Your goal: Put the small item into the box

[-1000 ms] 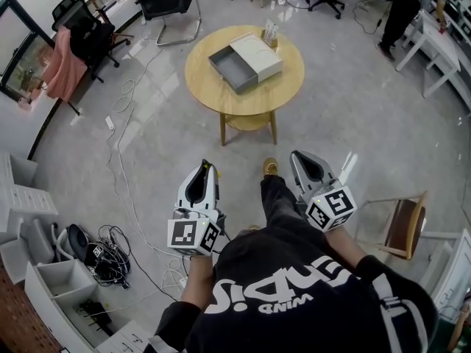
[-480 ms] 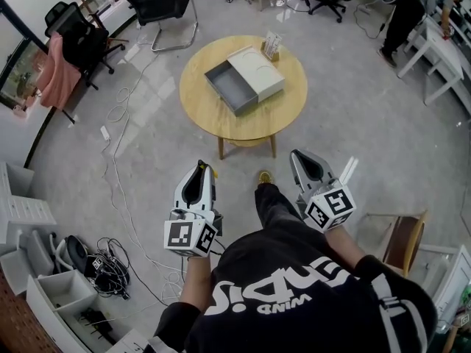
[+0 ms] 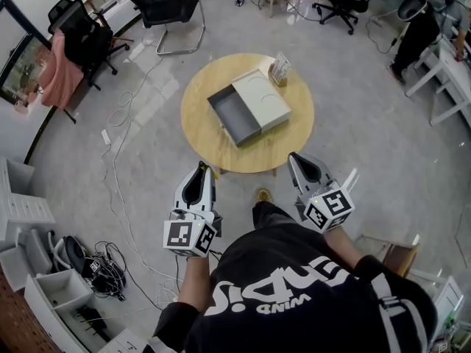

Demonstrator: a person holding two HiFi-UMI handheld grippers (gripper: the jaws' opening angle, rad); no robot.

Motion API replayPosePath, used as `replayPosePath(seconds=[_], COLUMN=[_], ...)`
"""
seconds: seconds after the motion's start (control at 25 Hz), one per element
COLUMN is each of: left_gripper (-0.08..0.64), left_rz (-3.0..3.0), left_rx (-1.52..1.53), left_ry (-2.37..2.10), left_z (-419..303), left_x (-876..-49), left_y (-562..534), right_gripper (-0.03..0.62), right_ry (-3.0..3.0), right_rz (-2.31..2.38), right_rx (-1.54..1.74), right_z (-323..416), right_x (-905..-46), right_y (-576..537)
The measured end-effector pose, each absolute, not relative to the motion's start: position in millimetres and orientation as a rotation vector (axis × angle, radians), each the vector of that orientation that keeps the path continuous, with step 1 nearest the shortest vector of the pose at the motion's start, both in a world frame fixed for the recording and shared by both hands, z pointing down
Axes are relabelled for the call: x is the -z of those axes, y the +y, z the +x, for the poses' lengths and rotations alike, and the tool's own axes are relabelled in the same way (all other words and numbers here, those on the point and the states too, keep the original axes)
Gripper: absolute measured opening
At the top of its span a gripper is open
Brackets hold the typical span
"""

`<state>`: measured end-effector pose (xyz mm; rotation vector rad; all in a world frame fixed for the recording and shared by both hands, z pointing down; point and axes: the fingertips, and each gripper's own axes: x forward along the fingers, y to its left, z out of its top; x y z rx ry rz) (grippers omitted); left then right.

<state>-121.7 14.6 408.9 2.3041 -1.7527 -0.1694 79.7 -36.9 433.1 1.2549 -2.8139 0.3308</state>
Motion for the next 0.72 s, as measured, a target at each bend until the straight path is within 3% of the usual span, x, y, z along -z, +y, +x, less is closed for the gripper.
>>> replayPosePath(seconds=[0.72], left_gripper=[0.055], left_rz=[2.174], left_rx=[0.185], left_ry=[-1.893], left_z=[-142], left_x=[-397], left_y=[-100], right_gripper=[0.005], right_ry=[-2.859], right_rz=[1.059], right_rx=[-0.358], right_z=[62], right_x=[-428], right_y=[-176])
